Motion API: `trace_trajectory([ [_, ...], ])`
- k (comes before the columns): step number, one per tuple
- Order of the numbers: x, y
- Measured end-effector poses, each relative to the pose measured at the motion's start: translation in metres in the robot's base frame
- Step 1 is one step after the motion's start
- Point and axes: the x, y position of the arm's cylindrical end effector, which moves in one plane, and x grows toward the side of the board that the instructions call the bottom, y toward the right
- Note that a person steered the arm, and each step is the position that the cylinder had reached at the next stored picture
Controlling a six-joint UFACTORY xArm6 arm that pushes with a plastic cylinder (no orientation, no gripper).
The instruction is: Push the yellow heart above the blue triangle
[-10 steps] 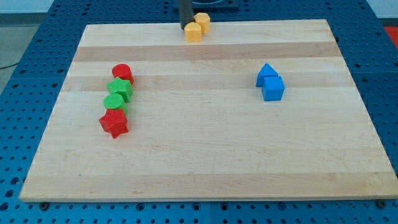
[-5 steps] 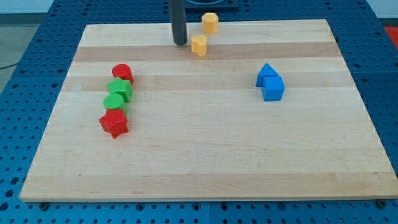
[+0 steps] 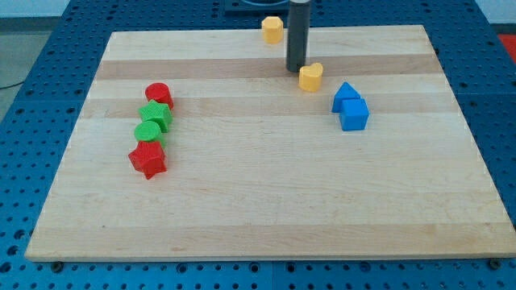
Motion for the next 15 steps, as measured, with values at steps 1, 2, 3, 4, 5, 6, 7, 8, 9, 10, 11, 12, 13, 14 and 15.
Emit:
trace_trajectory([
  [1, 0.007, 0.0],
  [2, 0.008, 0.027],
  [3, 0.008, 0.052],
  [4, 0.008, 0.085],
  [5, 0.001, 0.085],
  [6, -0.015, 0.017],
  [7, -0.01, -0.035],
  [8, -0.002, -0.034],
  [9, 0.012, 0.002],
  [10, 0.019, 0.022],
  [11, 0.02, 0.037],
  [12, 0.021, 0.052],
  [13, 0.021, 0.058],
  [14, 0.021, 0.061],
  [15, 0.021, 0.063],
])
